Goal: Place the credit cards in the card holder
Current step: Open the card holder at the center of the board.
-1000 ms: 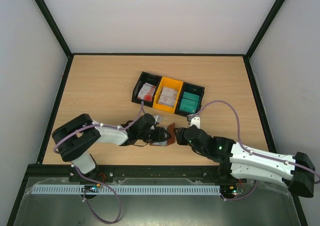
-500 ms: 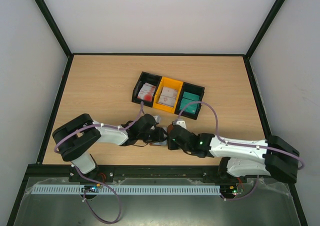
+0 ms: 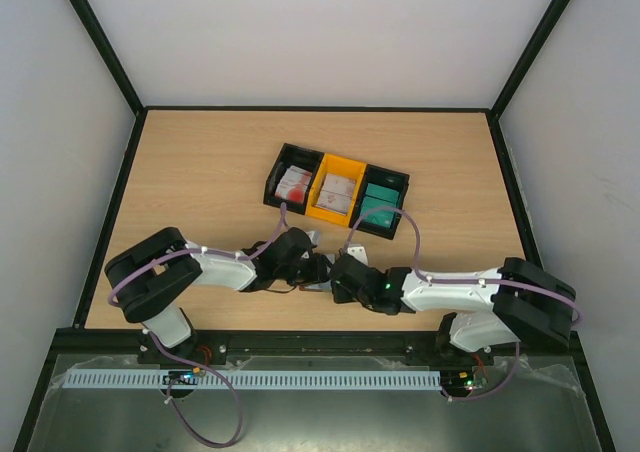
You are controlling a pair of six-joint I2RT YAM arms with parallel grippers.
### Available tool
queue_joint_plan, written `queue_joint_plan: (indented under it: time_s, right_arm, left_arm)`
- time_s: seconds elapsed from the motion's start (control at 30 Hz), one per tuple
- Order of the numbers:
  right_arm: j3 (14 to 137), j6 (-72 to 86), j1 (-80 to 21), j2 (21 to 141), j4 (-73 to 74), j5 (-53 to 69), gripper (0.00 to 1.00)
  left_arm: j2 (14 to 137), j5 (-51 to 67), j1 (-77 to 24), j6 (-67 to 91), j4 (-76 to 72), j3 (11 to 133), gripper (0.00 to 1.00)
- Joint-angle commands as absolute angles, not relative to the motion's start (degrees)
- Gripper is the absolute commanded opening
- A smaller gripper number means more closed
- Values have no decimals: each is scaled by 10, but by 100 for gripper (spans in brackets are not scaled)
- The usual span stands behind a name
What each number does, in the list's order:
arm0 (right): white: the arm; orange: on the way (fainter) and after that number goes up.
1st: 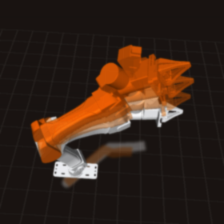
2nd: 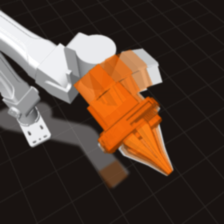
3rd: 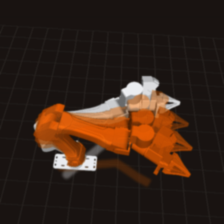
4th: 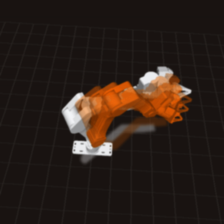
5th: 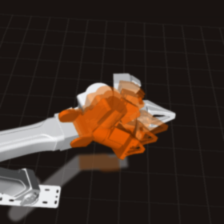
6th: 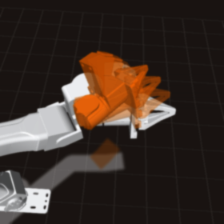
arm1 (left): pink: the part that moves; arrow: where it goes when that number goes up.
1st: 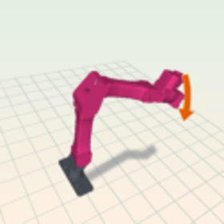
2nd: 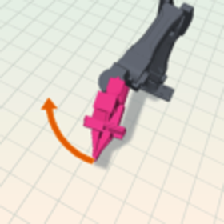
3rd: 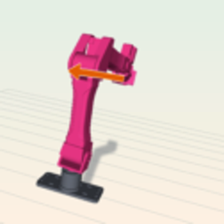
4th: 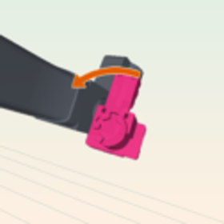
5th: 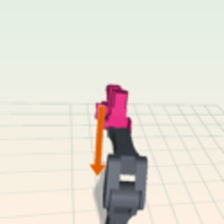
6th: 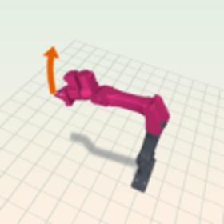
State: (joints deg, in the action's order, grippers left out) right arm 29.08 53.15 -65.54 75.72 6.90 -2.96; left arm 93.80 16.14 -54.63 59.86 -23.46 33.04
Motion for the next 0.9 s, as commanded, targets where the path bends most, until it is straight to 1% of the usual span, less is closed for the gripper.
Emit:
queue_joint_plan:
  time_s: [0.0,0.07,0.13,0.27,0.4,0.53,0.67,0.77,0.87]
  right_arm:
    - [273,542,-655,764,19,-20,29]
    - [272,542,-655,773,18,-21,29]
    - [273,543,-655,785,21,-25,26]
    - [271,554,-655,801,26,-37,14]
    - [264,568,-655,796,22,-48,6]
    - [252,584,-655,784,9,-54,5]
    - [244,593,-655,767,-12,-52,5]
    - [239,594,-651,759,-29,-43,5]
    - [231,596,-648,755,-53,-29,4]
  left_arm:
    - [944,159,-549,602,-215,321,37]
    - [944,162,-549,605,-220,321,37]
    - [943,165,-549,607,-225,320,37]
    - [929,166,-549,613,-229,316,38]
    - [882,150,-549,626,-237,302,38]
    - [824,105,-549,627,-202,298,44]
    - [788,62,-548,621,-152,290,54]
    - [785,70,-542,622,-156,276,58]
    - [795,83,-542,619,-158,274,60]
